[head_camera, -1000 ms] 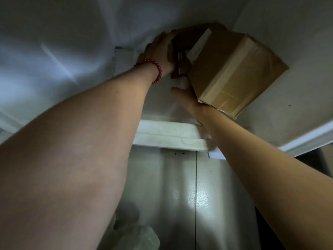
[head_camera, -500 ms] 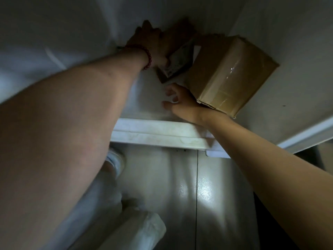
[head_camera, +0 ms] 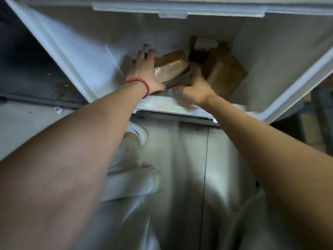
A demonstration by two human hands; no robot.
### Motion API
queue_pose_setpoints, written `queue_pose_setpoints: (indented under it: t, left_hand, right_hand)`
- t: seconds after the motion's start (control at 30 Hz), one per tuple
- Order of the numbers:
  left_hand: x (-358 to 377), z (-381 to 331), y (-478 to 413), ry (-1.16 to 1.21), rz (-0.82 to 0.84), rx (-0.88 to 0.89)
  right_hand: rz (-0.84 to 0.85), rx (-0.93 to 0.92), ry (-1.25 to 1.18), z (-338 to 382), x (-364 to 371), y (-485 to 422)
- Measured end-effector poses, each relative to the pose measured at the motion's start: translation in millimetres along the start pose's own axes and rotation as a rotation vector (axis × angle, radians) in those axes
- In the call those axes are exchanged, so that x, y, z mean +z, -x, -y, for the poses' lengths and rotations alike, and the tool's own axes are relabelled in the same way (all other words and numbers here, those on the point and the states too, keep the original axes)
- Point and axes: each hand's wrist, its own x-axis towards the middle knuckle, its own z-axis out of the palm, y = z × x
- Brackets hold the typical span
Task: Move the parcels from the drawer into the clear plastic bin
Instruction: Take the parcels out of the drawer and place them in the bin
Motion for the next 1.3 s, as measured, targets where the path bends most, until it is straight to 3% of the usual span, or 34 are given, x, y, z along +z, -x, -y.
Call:
queue_pose_setpoints:
  t: [0.17,0.47,0.6,0.87,1.13,1.3]
  left_hand:
    - [-41.5,-24.1,60.6,0.036,-0.033,0.075]
    - [-110.0,-61.6,179.6,0.239,-0.010,0.156]
    - [-126.6,-68.2,224.6,0.372,-0.070,0.152]
    - [-110.4,-63.5,258.2,0.626,-0.012,0.038]
    - [-95.3,-76.8,253.2,0.734,-0.214,-0.108]
    - [-89.9,-83.8,250.7,0.810,-0.191,-0.274]
  right_hand:
    - [-0.060,0.005,-0.068,13.0,-27.5,65.0]
    - [-0.042,-0.113,0.052,14.1,-64.0,202.9]
    - [-0.094,-0.135,-0.146,16.0,-75.8,238.2]
    - [-0.143,-0.149,-0.396,13.5,-82.5,257.1]
    - [-0.216,-0.044,-0.636,13.1,-78.8,241.1]
    - [-0.229,-0.119,-0.627,12.9,-77.6,237.5]
